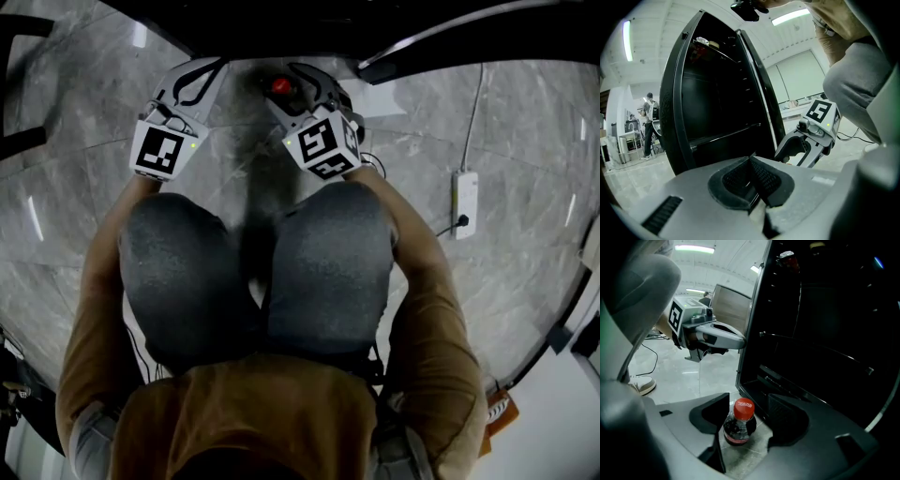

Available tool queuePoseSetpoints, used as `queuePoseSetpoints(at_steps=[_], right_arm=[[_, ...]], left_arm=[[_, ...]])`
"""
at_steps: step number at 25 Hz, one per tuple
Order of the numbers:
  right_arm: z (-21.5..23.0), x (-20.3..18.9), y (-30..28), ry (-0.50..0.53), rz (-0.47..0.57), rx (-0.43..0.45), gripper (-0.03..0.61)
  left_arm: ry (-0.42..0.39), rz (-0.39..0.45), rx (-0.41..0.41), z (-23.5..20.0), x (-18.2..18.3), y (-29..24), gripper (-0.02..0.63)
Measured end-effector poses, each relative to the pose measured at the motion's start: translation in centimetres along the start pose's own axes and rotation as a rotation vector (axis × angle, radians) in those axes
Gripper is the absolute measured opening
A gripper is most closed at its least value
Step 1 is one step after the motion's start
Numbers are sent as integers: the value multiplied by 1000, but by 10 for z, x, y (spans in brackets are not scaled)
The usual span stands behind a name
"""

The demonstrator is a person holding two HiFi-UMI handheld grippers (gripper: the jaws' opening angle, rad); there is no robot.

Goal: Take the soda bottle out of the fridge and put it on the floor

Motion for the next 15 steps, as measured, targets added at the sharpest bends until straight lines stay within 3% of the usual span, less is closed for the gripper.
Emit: queuePoseSetpoints(at_steps=[5,15], right_arm=[[7,5,5,8,24,-14,239],[15,24,14,-8,35,-39,212]], left_arm=[[-4,32,-14,-5,3,-9,-5],[107,83,-62,-8,9,-19,-5]])
Point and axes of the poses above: the fingertips, and each gripper's own axes: y backward along the fingers, z to its right, x out of its top, the point moved 8 cm from there along y, backward along the fingers, and after that the axes turned 11 degrees about -z, right-handed, at the moved point
